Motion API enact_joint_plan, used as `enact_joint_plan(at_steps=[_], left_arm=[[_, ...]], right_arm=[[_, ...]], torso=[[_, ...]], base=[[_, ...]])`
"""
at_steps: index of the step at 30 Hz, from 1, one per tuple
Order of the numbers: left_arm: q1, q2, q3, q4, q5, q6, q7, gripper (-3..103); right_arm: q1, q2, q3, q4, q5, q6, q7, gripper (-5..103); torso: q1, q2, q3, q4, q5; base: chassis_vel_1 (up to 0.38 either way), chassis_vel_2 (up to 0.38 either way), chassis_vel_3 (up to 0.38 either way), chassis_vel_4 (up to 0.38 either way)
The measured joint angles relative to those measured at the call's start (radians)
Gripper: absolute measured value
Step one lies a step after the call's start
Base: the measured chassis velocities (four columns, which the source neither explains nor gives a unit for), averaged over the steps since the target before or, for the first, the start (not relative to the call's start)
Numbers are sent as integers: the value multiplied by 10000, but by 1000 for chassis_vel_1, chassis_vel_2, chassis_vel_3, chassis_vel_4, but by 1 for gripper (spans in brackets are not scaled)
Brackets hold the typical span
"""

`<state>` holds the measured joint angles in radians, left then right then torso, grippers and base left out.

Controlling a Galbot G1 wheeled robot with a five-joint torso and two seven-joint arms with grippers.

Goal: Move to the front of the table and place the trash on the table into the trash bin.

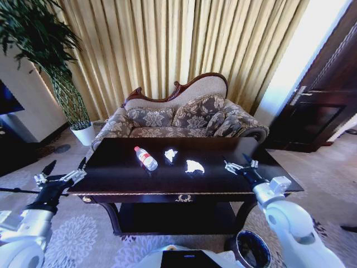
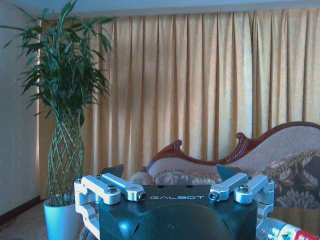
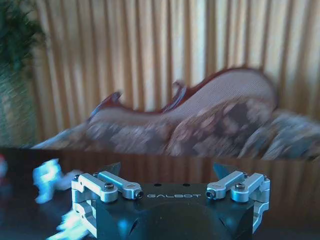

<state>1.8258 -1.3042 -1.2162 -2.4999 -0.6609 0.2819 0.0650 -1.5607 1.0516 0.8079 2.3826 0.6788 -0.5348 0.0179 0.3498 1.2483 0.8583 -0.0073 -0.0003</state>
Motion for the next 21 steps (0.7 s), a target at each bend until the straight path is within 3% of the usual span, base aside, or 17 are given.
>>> enact_joint_plan(at_steps=[1,3,7,15,21], left_arm=[[0,0,0,0,0,0,0,100],[-17,2,-3,0,-3,81,-26,100],[-25,-24,26,0,-2,125,-32,100],[-29,-46,94,0,10,206,-37,100],[-21,-74,193,0,52,230,-50,100]], right_arm=[[0,0,0,0,0,0,0,100],[-198,-152,-124,664,473,-827,192,100],[-296,-82,-504,1010,438,-1139,282,100],[691,257,-2190,569,-761,-1075,558,100],[1169,177,-2890,-174,-972,-1039,831,100]], torso=[[0,0,0,0,0],[0,1,-1,-1,-2],[-3,1,-2,-3,1],[-1,0,-1,1,1],[-2,1,-1,-2,2]], base=[[0,0,0,0],[0,0,0,0],[0,0,0,0],[0,0,0,0],[0,0,0,0]])
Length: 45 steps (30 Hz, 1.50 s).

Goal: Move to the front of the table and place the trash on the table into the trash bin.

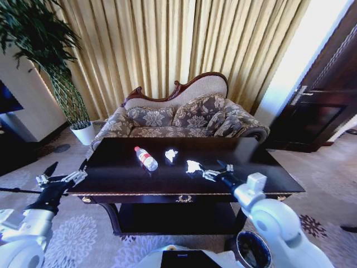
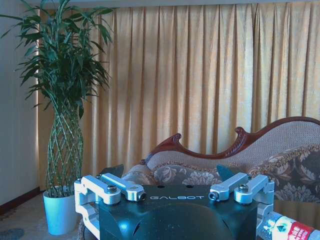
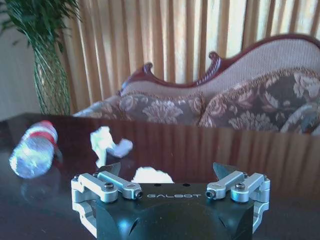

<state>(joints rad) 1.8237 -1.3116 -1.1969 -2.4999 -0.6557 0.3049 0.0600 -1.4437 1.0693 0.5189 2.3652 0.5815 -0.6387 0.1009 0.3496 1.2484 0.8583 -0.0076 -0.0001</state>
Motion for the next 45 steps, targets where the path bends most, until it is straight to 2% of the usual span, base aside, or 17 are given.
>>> enact_joint_plan(at_steps=[8,25,38,39,42,43,45], left_arm=[[-11,-52,190,0,136,42,-30,100],[54,-74,298,0,224,244,-176,100],[55,-76,358,0,333,237,-176,100],[48,-70,359,0,335,233,-176,100],[37,-67,363,0,335,231,-176,100],[24,-68,395,0,337,230,-175,100],[18,-71,421,0,347,229,-176,100]], right_arm=[[608,-117,-277,-911,4,73,242,100],[788,-84,-884,-1100,-19,99,252,100],[1120,32,-1263,-1779,-390,223,221,101],[1121,27,-1277,-1806,-417,253,221,97],[1109,15,-1280,-1812,-427,291,220,94],[1095,1,-1286,-1812,-428,326,219,84],[1093,-3,-1289,-1812,-428,333,219,84]], torso=[[1,0,0,0,-1],[0,-1,0,1,-1],[1,0,0,1,0],[0,-1,0,1,0],[0,0,0,1,-1],[0,-1,0,1,-1],[0,-1,0,0,-1]], base=[[0,0,0,0],[0,0,0,0],[0,0,0,0],[0,0,0,0],[0,0,0,0],[0,0,0,0],[0,0,0,0]])
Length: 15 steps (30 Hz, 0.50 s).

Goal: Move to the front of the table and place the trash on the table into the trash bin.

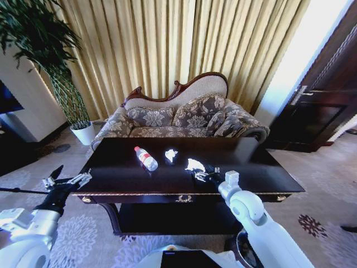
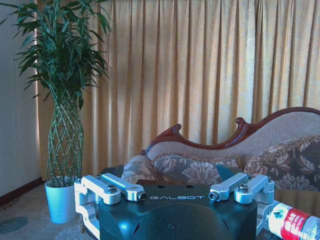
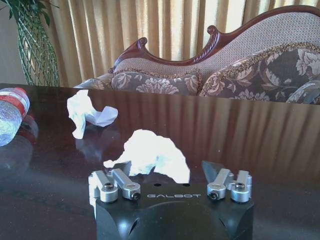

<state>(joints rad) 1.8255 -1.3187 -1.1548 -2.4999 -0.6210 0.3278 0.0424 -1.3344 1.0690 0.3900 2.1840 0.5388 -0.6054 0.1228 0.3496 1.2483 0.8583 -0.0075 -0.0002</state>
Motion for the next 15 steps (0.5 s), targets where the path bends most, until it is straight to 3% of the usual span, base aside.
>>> enact_joint_plan(at_steps=[3,6,7,10,13,15], left_arm=[[-28,-26,165,0,110,-7,0,100],[-30,-27,192,0,134,-10,1,100],[-35,-27,207,0,146,-17,1,100],[-51,-15,208,0,150,-23,1,100],[-67,11,208,0,151,-27,1,100],[-74,13,210,0,150,-29,1,100]], right_arm=[[-23,2,-21,-20,-20,27,-1,67],[-43,3,-22,-26,-32,41,-2,61],[-63,2,-18,-28,-36,52,-2,51],[-68,-4,10,-27,-38,72,-3,46],[-68,-16,61,-12,-33,85,-3,29],[-68,-17,69,-3,-31,87,-3,29]], torso=[[0,0,0,0,0],[0,0,0,0,0],[0,0,0,0,0],[0,0,0,0,0],[0,0,0,0,0],[0,0,0,1,0]], base=[[0,0,0,0],[0,0,0,0],[0,0,0,0],[0,0,0,0],[0,0,0,0],[0,0,0,0]])
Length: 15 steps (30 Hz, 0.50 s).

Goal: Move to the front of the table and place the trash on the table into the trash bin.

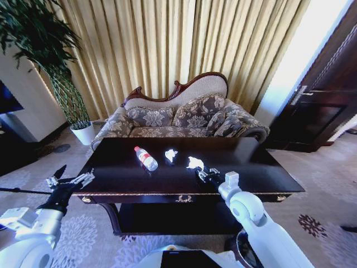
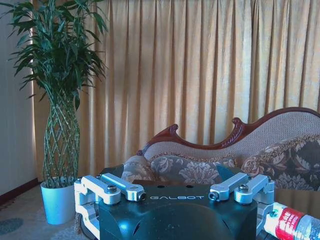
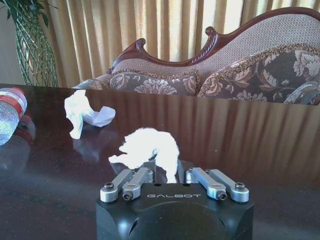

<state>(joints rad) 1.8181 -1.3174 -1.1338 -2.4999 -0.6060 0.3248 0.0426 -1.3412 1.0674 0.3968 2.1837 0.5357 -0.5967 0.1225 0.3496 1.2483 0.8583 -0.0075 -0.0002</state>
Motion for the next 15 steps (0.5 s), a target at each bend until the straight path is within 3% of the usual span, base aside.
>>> enact_joint_plan(at_steps=[7,15], left_arm=[[-16,-10,45,0,0,-11,6,100],[-76,-2,142,0,-5,-21,8,100]], right_arm=[[-92,0,75,84,5,34,0,1],[-191,-21,546,340,176,676,-33,0]], torso=[[0,0,0,0,0],[0,0,0,0,0]], base=[[0,0,0,0],[0,0,0,0]])
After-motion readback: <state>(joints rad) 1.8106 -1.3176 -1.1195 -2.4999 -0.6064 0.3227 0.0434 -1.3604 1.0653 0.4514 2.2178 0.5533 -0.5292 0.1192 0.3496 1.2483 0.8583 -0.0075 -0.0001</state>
